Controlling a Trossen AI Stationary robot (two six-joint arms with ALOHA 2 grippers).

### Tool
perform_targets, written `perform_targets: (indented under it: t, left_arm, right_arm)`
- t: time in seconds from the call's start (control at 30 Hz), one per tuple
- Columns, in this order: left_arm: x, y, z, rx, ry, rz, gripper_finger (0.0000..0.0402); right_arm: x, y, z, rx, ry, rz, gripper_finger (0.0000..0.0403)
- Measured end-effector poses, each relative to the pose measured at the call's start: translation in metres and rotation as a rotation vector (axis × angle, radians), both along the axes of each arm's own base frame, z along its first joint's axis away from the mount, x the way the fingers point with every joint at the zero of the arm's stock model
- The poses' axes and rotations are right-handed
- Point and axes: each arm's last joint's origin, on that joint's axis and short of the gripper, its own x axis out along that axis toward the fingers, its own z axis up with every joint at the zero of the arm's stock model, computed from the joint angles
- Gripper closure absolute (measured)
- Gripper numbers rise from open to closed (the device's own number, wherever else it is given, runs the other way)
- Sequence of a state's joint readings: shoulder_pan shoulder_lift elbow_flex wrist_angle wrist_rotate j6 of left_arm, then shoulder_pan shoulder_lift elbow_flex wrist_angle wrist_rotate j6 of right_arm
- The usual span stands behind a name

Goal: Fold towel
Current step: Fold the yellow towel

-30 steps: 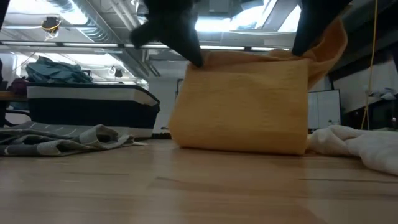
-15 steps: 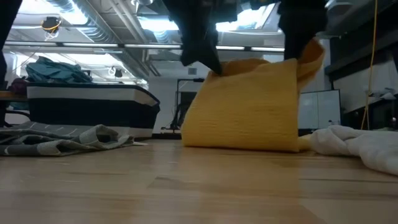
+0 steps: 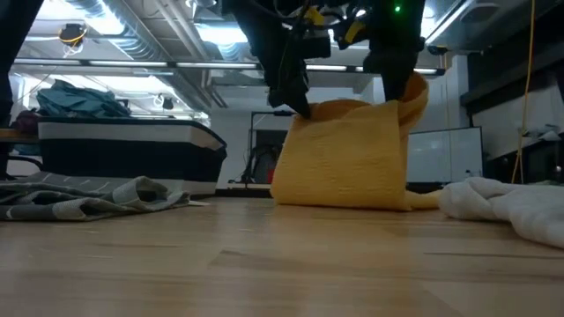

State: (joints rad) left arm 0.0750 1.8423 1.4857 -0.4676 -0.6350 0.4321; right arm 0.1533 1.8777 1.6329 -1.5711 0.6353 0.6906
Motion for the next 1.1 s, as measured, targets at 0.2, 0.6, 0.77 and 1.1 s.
perform_targets:
  t: [0.2,0.6,0.77,1.1]
  left_arm:
    - [0.005,0.003,0.006,0.066,-0.015,-0.063,0.0400]
    - [0.014,0.018,0.017,0.051,-0.160,-0.138,0.0400]
    - [0.013,0.032,0.017,0.027,-0.177,-0.139,0.0400]
    - [0.033,0.058,-0.021,-0.014,-0.189,-0.162,0.0400]
  right_arm:
    - [-0.016,-0.002,0.027,0.013,-0.087,0.001,0.0402]
    - [-0.026,-0.026,0.030,-0.009,-0.091,-0.068,0.0402]
    - [-0.031,-0.041,0.015,-0.020,-0.017,-0.100,0.0402]
    - [-0.039,-0.065,-0.002,-0.075,0.065,-0.155,0.0402]
